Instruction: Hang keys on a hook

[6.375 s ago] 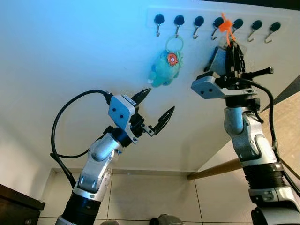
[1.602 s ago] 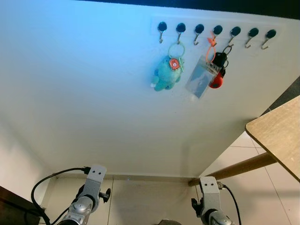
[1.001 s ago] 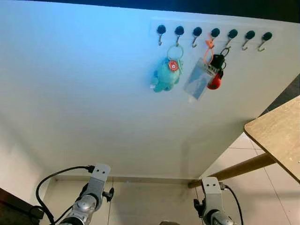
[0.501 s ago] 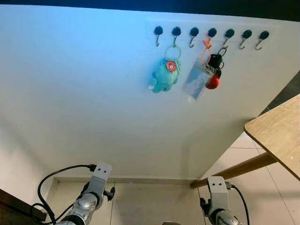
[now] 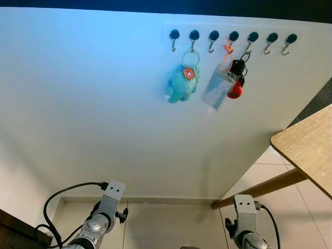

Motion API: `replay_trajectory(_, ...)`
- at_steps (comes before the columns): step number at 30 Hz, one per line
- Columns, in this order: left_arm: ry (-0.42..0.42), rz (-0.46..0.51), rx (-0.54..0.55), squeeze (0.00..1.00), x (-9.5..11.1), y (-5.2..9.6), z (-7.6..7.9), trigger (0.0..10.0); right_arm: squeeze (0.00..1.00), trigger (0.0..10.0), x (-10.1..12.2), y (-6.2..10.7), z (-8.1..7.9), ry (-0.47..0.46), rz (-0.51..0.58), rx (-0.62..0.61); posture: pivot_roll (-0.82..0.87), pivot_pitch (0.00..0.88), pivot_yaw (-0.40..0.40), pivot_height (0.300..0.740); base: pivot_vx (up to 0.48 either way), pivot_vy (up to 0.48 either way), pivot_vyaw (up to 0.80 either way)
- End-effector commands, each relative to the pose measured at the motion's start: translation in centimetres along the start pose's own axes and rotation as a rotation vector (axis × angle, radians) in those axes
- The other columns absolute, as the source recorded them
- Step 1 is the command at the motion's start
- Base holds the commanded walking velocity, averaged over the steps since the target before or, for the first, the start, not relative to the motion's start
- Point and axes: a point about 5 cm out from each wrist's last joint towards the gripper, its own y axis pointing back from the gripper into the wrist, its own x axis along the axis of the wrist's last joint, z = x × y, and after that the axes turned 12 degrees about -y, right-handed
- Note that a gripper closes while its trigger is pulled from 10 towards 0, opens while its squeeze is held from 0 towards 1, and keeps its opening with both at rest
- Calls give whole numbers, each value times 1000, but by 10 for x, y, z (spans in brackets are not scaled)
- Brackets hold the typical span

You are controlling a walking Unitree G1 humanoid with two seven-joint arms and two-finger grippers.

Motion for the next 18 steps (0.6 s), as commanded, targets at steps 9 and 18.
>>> replay_trajectory(9,70,11,41,0,2,0,-4,10000,0,10000,-4,-2,-12,25,-42,50,49,11,-57,740,0,0,0)
replay_trajectory(18,54,15,41,0,2,0,-6,10000,0,10000,-3,-2,-17,7,-40,70,53,31,-71,740,0,0,0)
